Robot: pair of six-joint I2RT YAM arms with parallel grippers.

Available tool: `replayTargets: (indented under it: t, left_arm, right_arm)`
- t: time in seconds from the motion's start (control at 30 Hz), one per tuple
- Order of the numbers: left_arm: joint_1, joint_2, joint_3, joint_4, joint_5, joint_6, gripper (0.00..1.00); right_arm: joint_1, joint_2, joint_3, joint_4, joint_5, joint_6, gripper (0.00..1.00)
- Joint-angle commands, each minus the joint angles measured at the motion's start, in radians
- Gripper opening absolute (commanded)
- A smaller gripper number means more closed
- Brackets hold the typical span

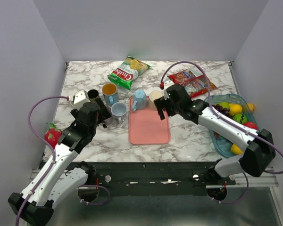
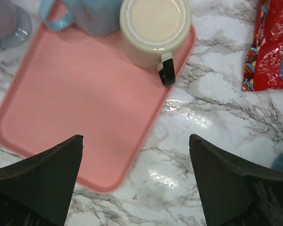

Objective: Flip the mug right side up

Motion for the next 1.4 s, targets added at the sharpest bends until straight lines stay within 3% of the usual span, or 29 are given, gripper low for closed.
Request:
replayTargets:
  t: [0.0, 0.2, 0.3, 0.4, 0.8, 1.37]
  left_arm:
    - [0.002, -0.009, 0.078, 0.017, 0.089, 0.110, 0.99]
    - [0.005, 0.036, 0.129, 0.059, 0.224, 0.203, 0.99]
    - [0.009, 0.065, 0.134, 0.097, 0.387, 0.257, 0.99]
    - [0.012, 0.089, 0.134, 0.111, 0.462, 0.277, 0.99]
    - [0.029, 0.109, 0.104, 0.139, 0.510, 0.280, 0.99]
    - [0.041, 0.105, 0.075, 0.165, 0.534, 0.275, 0.99]
  right_arm:
    - [-0.045, 0.126, 0.082, -0.035, -0.126, -0.200, 0.96]
    - [-0.130, 0.342, 0.230, -0.104, -0.232, -0.260, 0.81]
    - [-0.140, 0.421, 0.296, -0.133, -0.185, -0.284, 0.80]
    - [-0.156, 0.468, 0.326, -0.135, -0.182, -0.294, 0.80]
    - [-0.171, 0.568, 0.343, -0.076, -0.243, -0.309, 0.81]
    - [-0.171, 0.548, 0.262, 0.037, -0.246, -0.317, 0.52]
